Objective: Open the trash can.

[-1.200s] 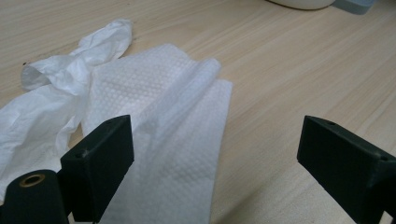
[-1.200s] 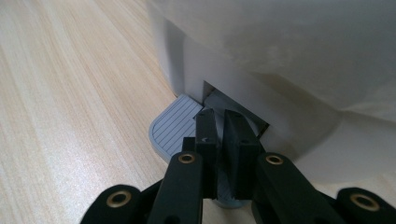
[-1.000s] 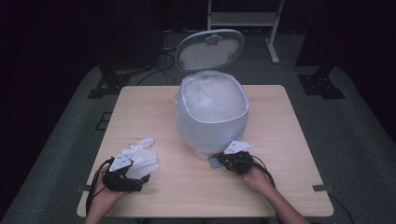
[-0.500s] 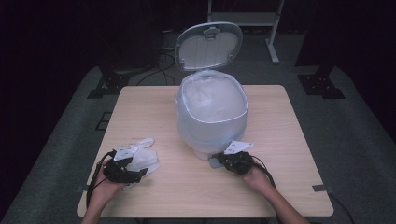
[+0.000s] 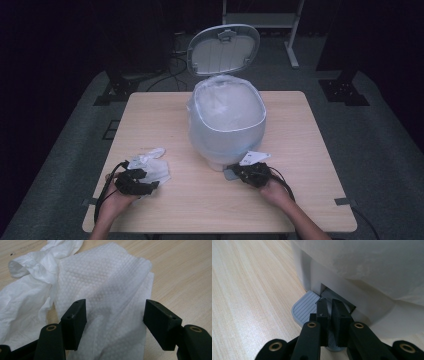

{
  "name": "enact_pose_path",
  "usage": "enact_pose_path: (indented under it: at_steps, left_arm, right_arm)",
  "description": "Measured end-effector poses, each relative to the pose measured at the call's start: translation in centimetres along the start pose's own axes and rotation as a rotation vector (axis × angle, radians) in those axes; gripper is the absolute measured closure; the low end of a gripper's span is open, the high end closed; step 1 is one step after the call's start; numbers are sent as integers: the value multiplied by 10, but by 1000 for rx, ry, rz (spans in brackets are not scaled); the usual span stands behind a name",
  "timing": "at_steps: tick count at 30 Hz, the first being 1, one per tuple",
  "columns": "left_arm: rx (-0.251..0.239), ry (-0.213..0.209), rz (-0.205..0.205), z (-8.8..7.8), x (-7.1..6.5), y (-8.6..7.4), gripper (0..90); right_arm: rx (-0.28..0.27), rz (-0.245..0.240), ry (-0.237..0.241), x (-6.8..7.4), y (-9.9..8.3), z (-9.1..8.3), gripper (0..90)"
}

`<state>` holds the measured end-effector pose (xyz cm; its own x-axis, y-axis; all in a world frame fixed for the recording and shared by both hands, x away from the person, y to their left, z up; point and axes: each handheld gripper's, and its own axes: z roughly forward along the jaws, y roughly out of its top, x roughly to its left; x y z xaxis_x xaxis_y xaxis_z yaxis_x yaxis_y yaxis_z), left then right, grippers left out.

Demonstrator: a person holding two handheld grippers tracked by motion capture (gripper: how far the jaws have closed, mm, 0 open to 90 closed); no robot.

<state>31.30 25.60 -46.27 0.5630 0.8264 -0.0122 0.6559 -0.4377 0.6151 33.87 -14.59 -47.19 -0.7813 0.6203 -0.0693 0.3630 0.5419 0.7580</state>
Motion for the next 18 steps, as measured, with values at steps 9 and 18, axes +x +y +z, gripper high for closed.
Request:
enact_pose_path:
  at_steps: [9,18]
  left_arm:
    - [-14,12,27,1,-2,-3,325]
    - [-36,10,30,-2,-2,-5,456]
  right_arm:
    - [0,-6,-5,1,0,0,835]
    - [3,-8,-3,0,0,0,834]
